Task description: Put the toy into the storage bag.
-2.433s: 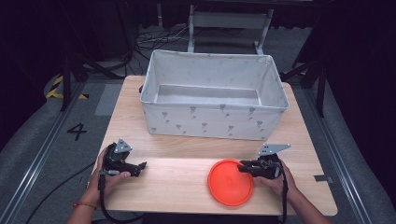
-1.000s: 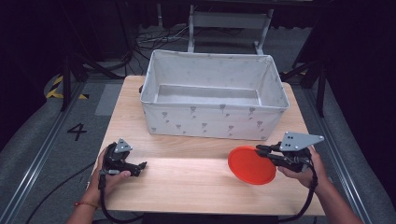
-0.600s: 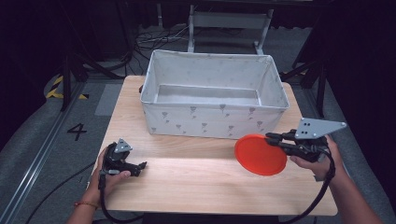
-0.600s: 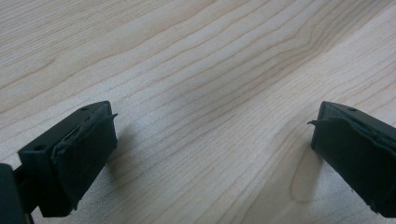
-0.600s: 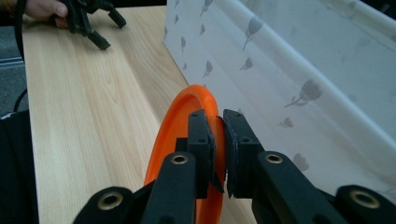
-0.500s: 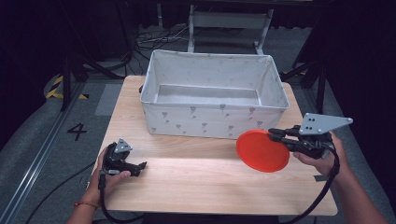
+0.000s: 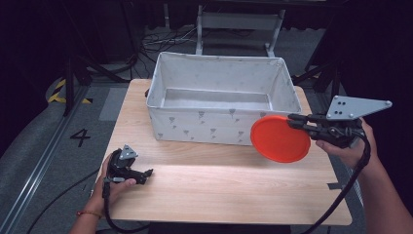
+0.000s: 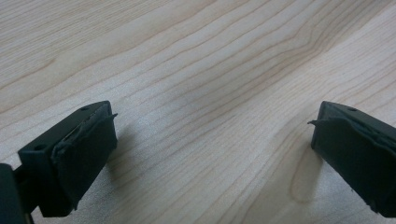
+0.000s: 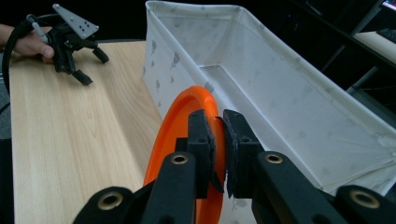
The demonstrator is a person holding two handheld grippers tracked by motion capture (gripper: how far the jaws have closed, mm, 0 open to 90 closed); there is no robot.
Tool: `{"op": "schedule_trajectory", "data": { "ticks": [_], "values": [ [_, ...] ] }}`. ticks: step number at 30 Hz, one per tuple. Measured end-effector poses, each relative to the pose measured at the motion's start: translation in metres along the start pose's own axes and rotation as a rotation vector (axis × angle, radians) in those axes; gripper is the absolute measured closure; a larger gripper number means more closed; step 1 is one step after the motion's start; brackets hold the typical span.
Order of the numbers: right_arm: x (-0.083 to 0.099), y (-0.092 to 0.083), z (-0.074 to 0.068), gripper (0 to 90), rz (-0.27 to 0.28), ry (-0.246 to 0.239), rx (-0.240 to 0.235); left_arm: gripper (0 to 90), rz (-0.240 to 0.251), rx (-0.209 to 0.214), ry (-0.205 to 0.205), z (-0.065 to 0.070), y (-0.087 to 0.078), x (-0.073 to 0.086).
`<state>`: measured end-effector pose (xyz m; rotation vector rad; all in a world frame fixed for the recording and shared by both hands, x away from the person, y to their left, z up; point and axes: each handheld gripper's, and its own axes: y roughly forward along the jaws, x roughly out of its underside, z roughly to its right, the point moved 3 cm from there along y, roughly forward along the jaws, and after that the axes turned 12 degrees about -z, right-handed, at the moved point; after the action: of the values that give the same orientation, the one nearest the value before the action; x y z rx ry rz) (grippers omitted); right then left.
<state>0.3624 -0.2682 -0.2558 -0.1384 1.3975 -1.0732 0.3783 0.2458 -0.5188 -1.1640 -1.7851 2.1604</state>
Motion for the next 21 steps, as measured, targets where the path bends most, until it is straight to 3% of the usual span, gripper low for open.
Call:
{"op": "schedule_trajectory", "data": {
  "ticks": [7,21],
  "values": [
    [-0.02,-0.006,0.011,82.5,-0.001,-0.023,0.028,0.5,-0.002,0.001,0.001,0.0,0.0,0.0],
    [-0.056,-0.011,0.04,82.4,0.002,-0.022,0.083,0.5,0.0,0.0,0.0,0.0,0.0,0.0]
  ]
}}
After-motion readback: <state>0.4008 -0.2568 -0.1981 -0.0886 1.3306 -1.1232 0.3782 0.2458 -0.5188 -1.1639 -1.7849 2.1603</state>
